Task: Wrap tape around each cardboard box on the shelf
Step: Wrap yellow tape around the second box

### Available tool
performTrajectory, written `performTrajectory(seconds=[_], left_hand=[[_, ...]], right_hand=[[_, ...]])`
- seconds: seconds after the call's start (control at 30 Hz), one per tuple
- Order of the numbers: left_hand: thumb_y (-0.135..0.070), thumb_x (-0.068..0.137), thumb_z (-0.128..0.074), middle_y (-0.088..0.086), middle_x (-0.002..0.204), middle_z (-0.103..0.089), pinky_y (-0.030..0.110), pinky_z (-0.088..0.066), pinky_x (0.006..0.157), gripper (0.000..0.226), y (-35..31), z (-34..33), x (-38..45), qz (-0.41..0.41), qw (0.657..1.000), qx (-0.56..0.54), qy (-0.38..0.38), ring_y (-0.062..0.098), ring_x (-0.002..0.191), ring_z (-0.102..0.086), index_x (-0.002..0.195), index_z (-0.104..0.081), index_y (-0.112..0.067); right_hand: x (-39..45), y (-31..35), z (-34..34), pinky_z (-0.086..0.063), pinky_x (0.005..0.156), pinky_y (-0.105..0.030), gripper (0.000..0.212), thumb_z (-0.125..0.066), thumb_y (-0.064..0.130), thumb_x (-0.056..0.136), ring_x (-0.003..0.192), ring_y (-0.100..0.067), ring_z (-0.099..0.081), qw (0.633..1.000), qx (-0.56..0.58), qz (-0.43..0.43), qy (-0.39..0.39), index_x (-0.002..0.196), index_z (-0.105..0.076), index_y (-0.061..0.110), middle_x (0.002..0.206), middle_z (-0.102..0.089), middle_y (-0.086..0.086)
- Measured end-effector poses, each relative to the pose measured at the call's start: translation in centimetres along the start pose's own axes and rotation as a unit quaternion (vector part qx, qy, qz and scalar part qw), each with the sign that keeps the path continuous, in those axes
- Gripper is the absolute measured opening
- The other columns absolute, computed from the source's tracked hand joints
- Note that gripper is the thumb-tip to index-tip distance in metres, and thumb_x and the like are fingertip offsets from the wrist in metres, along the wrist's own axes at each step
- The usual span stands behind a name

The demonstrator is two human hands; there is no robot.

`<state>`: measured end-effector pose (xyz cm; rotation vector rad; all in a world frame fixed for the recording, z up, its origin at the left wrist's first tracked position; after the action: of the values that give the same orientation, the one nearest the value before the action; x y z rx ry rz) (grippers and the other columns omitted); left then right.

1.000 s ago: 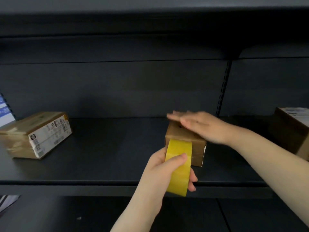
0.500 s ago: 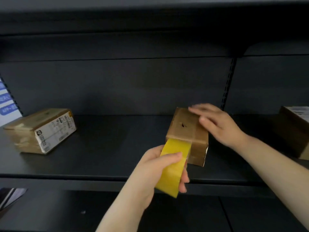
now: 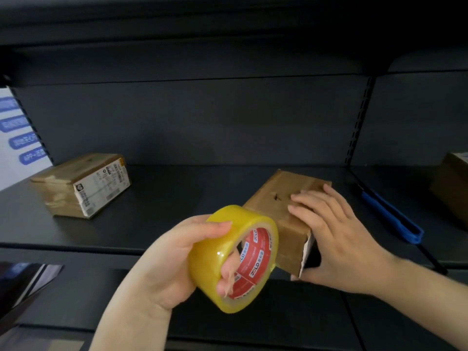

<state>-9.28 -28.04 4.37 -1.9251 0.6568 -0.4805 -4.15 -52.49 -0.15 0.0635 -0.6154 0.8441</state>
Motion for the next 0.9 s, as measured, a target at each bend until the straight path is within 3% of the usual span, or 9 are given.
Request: performTrajectory(seconds=[0.07,0.17,0.3,0.4,0.5,0.7,0.8,0.9], left_hand=[[-0.029,0.072,-0.073,0.007,0.049,-0.063,0.023,-0.053,0.051,0.028,0.2,0.2,-0.3,0.006,1.000,0.010,-0.012,0.016,0.039,-0.059,0.085,-0.070,-0.004],[-0.023,0.074,-0.070,0.009,0.060,-0.067,0.026,-0.054,0.059,0.031,0.0,0.2,-0.6,-0.004,0.999,0.035,0.014,0.018,0.053,-0.065,0.096,-0.066,-0.002],[-0.016,0.076,-0.067,0.011,0.076,-0.072,0.031,-0.055,0.066,0.038,-1.0,-0.5,0.6,-0.052,0.993,0.104,0.029,0.023,0.069,-0.069,0.111,-0.060,-0.002],[-0.027,0.079,-0.069,0.010,0.068,-0.071,0.030,-0.055,0.059,0.033,-2.2,-1.7,2.3,-0.087,0.983,0.154,-0.053,0.022,0.061,-0.068,0.100,-0.064,-0.002],[-0.050,0.075,-0.059,0.010,0.059,-0.070,0.026,-0.054,0.051,0.048,-2.6,-2.5,3.4,-0.090,0.955,0.226,-0.170,0.021,0.054,-0.067,0.085,-0.066,-0.003],[-0.031,0.072,-0.065,0.010,0.069,-0.073,0.031,-0.056,0.060,0.039,-3.3,-2.7,3.9,-0.093,0.966,0.227,-0.076,0.022,0.063,-0.070,0.102,-0.061,-0.005],[-0.039,0.072,-0.066,0.012,0.061,-0.071,0.030,-0.056,0.053,0.036,-2.9,-3.1,4.5,-0.116,0.960,0.216,-0.136,0.021,0.055,-0.068,0.085,-0.068,-0.006],[-0.051,0.075,-0.060,0.013,0.055,-0.068,0.029,-0.056,0.051,0.044,-2.4,-3.7,4.8,-0.111,0.951,0.226,-0.179,0.023,0.048,-0.065,0.071,-0.069,-0.008]], right_hand=[[0.2,0.6,-0.4,-0.026,0.106,-0.056,0.108,-0.077,0.065,0.048,0.126,-0.029,-0.037,0.999,-0.017,-0.006,-0.040,0.131,-0.032,0.013,0.132,-0.036,-0.008],[0.7,-0.2,-0.1,-0.032,0.102,-0.051,0.101,-0.072,0.064,0.047,0.119,-0.031,-0.044,0.998,-0.045,0.004,-0.054,0.125,-0.037,0.010,0.127,-0.043,-0.009],[1.8,-1.3,0.5,-0.048,0.085,-0.048,0.110,-0.083,0.052,0.029,0.097,-0.039,-0.059,0.997,-0.034,-0.053,-0.049,0.118,-0.038,0.006,0.111,-0.058,-0.020],[2.9,-2.3,1.2,-0.047,0.073,-0.035,0.109,-0.083,0.048,0.025,0.091,-0.031,-0.056,0.992,-0.001,-0.124,-0.037,0.116,-0.039,0.006,0.104,-0.055,-0.015],[3.9,-3.8,1.8,-0.038,0.073,-0.028,0.108,-0.075,0.059,0.033,0.095,-0.013,-0.045,0.970,0.095,-0.221,-0.038,0.121,-0.037,0.008,0.105,-0.045,0.001],[4.3,-5.5,1.1,-0.039,0.073,-0.026,0.097,-0.072,0.064,0.035,0.098,-0.012,-0.050,0.953,0.174,-0.244,-0.043,0.112,-0.034,0.021,0.107,-0.049,0.004],[4.8,-6.1,0.8,-0.045,0.072,-0.029,0.092,-0.068,0.069,0.035,0.093,-0.012,-0.053,0.940,0.199,-0.271,-0.059,0.108,-0.034,0.024,0.103,-0.052,0.005],[5.0,-7.0,0.3,-0.044,0.070,-0.019,0.080,-0.060,0.069,0.046,0.093,-0.010,-0.057,0.892,0.322,-0.310,-0.070,0.111,-0.039,0.026,0.098,-0.055,0.013]])
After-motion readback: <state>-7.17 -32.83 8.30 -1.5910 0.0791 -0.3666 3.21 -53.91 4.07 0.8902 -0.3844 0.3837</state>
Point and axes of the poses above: each hand's wrist, its own x-axis towards the middle knuckle, its own z-axis out of the back of the hand, y = z × x, the point moved 1 cm from there along x, towards the middle knuckle
